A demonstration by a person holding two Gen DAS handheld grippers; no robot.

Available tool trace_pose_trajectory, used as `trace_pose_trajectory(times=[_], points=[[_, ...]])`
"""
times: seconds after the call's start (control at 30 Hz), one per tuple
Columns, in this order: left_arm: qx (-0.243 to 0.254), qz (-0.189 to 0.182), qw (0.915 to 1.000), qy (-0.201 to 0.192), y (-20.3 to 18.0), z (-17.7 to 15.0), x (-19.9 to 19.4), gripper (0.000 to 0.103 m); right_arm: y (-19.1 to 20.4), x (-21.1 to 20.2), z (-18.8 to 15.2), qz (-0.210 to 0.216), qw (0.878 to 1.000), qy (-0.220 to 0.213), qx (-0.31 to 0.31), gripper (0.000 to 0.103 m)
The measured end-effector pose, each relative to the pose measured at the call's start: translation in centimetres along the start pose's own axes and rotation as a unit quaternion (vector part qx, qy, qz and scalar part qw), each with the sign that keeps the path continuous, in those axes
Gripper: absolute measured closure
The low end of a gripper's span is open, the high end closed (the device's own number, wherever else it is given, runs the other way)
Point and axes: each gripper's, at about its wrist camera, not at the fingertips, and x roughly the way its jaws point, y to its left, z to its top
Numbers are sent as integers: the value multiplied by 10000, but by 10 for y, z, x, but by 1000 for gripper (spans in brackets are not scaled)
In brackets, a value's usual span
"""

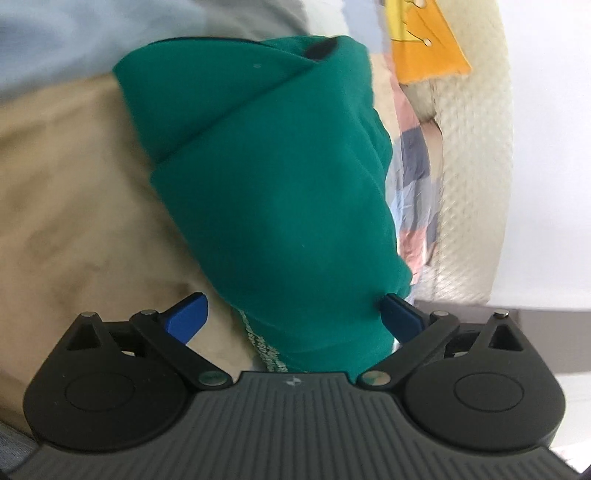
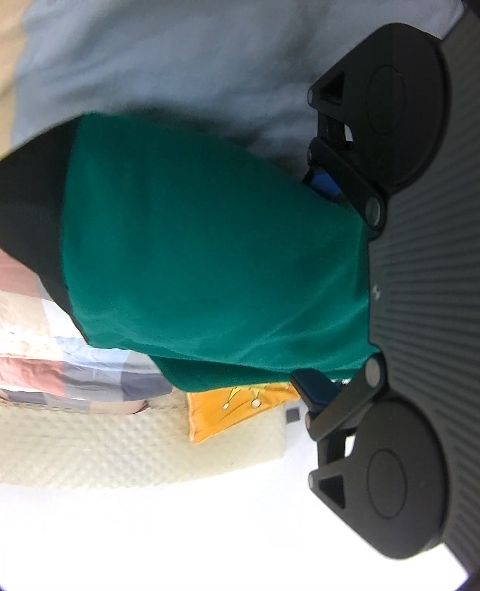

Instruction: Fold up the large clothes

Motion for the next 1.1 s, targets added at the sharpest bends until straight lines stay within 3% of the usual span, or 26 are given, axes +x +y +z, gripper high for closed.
trace_pose_trajectory(times=[0.2,0.37,0.57,0.8,1.1], points=[[-281,-98,9994,-198,4,12,9,2,-5,-9,-6,38,10000,-70,-18,8],[-195,-100,9982,-561,1,19,5,3,2,-2,-3,-6,9998,-119,-145,8],[-259,-65,9980,-566,13,28,11,3,7,-5,0,-251,9989,-283,-278,8],[-155,125,9968,-772,17,33,12,17,1,-8,4,-477,9978,-341,-294,10],[116,489,9949,-876,5,43,23,32,1,13,3,-422,9974,-434,-401,9]])
